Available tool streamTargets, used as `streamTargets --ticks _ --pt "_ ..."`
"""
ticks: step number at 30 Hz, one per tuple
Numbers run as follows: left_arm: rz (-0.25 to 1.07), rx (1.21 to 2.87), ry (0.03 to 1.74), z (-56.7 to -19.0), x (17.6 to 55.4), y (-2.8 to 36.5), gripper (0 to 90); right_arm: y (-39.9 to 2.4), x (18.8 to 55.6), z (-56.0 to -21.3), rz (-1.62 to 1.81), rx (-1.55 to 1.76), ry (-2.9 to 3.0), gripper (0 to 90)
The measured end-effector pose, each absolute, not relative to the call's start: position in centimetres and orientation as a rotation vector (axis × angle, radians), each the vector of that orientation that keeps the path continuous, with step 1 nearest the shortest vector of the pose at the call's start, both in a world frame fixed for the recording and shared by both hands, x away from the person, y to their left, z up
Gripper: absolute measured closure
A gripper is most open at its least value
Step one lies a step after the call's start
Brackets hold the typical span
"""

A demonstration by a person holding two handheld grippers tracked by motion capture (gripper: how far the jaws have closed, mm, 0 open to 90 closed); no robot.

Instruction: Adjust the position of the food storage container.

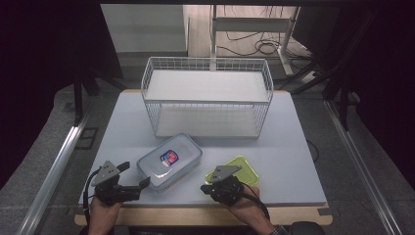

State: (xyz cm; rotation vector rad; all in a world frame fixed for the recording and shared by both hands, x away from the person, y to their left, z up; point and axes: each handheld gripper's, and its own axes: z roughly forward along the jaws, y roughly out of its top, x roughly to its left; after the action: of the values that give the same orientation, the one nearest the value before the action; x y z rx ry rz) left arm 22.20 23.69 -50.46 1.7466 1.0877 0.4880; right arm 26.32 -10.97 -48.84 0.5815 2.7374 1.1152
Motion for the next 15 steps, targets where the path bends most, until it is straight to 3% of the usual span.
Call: streamTargets --ticks 15 --pt "0.486 1.765 1.089 -50.6 22.3 23.5 3.8 -13.2 29.1 -49.5 1.038 0.750 2.636 89.0"
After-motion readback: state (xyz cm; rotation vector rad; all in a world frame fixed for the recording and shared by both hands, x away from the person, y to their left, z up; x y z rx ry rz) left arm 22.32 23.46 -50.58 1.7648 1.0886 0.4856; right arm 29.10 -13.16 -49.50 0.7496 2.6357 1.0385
